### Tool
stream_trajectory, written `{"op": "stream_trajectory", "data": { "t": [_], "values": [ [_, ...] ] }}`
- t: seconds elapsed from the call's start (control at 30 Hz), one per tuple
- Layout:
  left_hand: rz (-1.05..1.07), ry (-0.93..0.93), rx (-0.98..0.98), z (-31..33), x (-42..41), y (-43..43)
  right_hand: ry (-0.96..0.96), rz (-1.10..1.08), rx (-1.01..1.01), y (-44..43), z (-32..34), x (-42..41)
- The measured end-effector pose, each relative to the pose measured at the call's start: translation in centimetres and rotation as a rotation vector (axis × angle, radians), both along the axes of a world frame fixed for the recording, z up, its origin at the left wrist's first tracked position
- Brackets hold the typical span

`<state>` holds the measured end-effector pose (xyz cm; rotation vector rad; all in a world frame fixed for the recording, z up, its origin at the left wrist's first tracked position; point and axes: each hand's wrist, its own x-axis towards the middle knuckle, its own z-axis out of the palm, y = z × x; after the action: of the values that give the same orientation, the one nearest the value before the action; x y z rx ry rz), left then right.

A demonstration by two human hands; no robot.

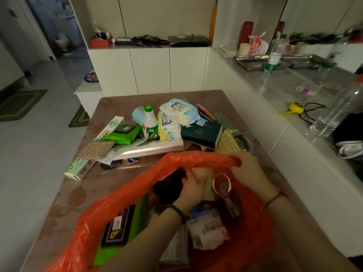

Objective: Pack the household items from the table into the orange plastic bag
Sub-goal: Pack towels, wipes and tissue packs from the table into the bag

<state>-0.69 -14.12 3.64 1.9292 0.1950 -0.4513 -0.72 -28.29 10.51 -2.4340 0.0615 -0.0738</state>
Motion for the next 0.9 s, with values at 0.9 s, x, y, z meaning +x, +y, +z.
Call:
{"op": "stream_trajectory", "data": {
  "t": [0.9],
  "values": [
    [-0.579, -0.655, 0.675, 0.2, 1.0, 7.8, 0.356, 0.324, -0.017, -1.3, -1.6, 2.1]
  ]
}}
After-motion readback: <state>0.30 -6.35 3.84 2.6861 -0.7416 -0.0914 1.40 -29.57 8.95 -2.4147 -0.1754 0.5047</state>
